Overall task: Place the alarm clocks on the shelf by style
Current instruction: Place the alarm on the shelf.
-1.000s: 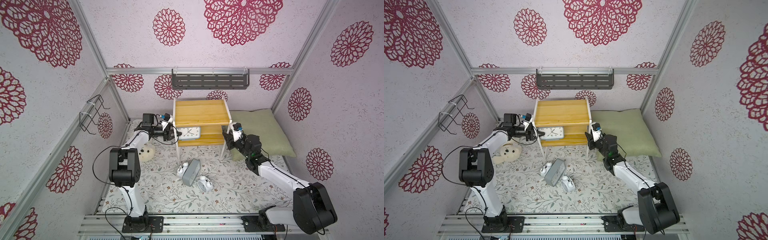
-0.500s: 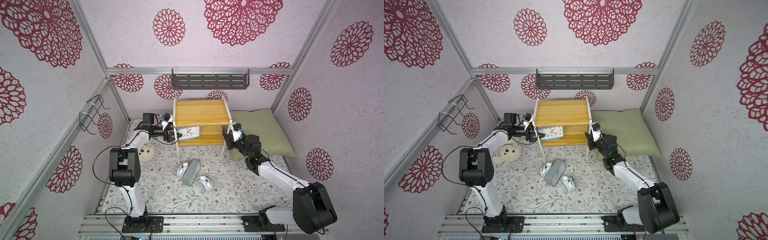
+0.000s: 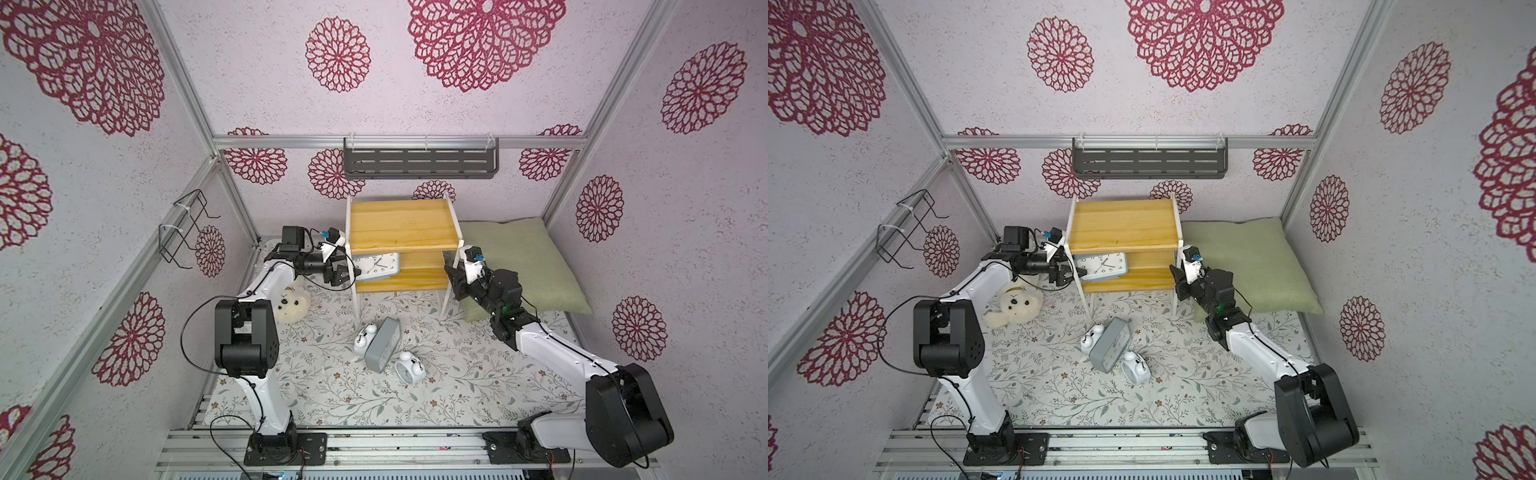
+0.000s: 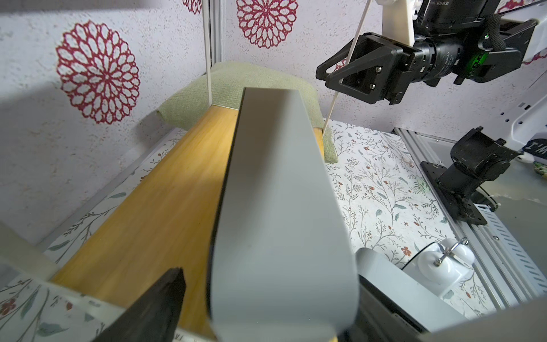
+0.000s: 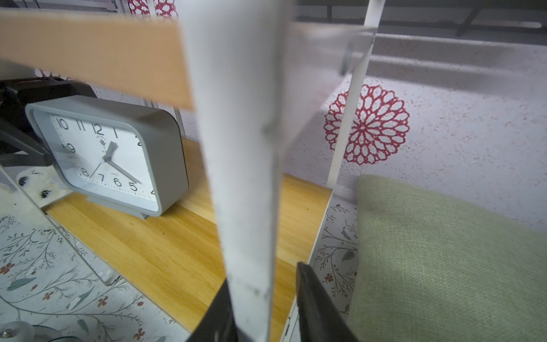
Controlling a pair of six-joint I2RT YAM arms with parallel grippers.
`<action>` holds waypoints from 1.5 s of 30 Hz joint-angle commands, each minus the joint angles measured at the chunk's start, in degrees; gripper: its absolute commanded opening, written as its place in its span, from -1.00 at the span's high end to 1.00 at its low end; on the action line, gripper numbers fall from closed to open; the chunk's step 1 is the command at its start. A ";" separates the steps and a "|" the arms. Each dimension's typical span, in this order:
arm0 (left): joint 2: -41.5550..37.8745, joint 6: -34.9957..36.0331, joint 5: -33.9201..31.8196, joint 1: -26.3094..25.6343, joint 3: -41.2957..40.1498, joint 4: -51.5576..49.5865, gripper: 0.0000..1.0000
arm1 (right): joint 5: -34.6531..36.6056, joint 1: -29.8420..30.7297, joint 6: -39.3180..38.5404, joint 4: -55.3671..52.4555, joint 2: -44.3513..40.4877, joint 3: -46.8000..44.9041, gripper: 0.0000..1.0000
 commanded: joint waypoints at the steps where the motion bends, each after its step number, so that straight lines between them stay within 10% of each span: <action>1: -2.45 1.61 -0.51 1.01 -0.61 -2.51 -0.61 | 1.01 -0.47 -0.16 0.71 0.13 1.17 0.31; 24: -0.13 4.79 0.50 0.15 4.21 -8.72 0.01 | 1.02 -0.49 -0.25 0.51 0.70 1.31 0.31; 39: 3.54 10.93 1.17 -2.08 9.49 -17.19 0.01 | 0.92 -0.47 -0.20 0.49 1.36 1.61 0.31; 45: 5.57 11.02 0.35 -2.28 10.56 -18.10 -0.31 | 0.97 -0.47 -0.25 0.35 1.45 1.61 0.31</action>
